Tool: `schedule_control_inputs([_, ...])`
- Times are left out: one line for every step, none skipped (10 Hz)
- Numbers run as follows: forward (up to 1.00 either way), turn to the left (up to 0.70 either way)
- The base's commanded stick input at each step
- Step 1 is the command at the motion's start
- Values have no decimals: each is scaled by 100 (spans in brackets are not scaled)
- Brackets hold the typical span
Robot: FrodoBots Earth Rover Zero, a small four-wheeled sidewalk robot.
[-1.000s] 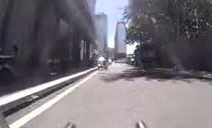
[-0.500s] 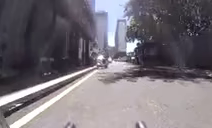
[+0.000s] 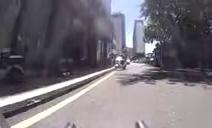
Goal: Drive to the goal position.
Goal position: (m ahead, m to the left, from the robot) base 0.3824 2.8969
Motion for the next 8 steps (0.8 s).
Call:
schedule_control_inputs([0,45])
schedule_control_inputs([0,45])
schedule_control_inputs([0,45])
schedule_control_inputs([0,45])
schedule_control_inputs([0,45])
schedule_control_inputs([0,45])
schedule_control_inputs([0,45])
schedule_control_inputs([0,45])
